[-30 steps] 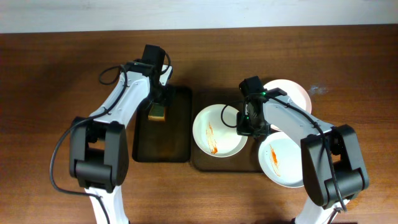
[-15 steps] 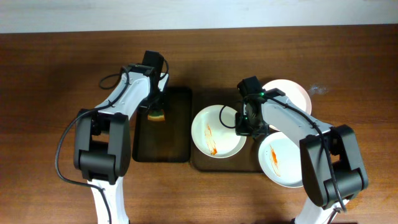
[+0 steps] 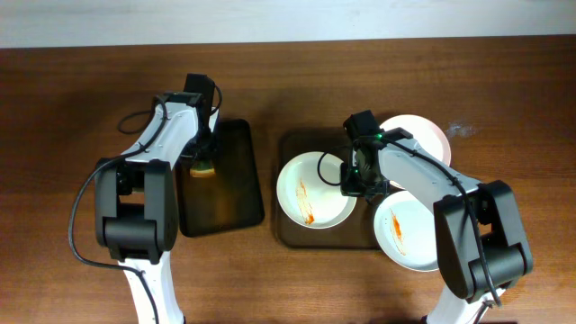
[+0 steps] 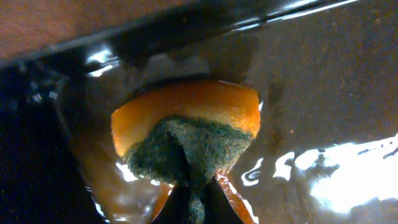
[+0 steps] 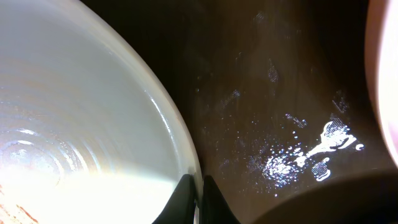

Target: Clean dirty plates on tray and stack at the side

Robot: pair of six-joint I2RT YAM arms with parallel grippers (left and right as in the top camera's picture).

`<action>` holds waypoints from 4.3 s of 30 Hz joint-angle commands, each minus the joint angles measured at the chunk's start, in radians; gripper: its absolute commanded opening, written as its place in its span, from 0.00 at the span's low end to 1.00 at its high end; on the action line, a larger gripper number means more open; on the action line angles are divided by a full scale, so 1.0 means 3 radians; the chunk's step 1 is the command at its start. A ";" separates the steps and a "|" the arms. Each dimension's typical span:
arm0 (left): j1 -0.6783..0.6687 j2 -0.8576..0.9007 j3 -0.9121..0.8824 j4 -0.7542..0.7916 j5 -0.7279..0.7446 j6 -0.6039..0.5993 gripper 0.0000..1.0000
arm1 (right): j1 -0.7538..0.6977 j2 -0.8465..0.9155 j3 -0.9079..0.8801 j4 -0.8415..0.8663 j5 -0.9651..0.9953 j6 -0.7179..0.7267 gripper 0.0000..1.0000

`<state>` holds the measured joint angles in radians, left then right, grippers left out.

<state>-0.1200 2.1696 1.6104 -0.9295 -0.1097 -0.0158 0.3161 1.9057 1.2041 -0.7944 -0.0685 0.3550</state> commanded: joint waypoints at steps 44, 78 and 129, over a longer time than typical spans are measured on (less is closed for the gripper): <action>-0.1321 -0.0350 0.0706 -0.0799 0.0167 -0.1394 0.02 | 0.0011 0.0128 -0.0102 -0.0004 -0.0061 -0.0200 0.35; -0.1414 -0.0385 -0.0285 -0.0334 0.0100 -0.1461 0.00 | 0.0011 0.0128 -0.0102 0.0005 -0.0099 -0.0210 0.35; -0.0584 -0.0535 0.0509 -0.0698 0.0203 -0.0488 0.01 | 0.0009 0.0070 0.0637 -0.0793 -0.0094 -0.0411 0.41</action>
<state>-0.3389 2.0342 1.7473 -1.1213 -0.0498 -0.1753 0.3222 1.9305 1.3663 -1.0084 -0.0959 0.2531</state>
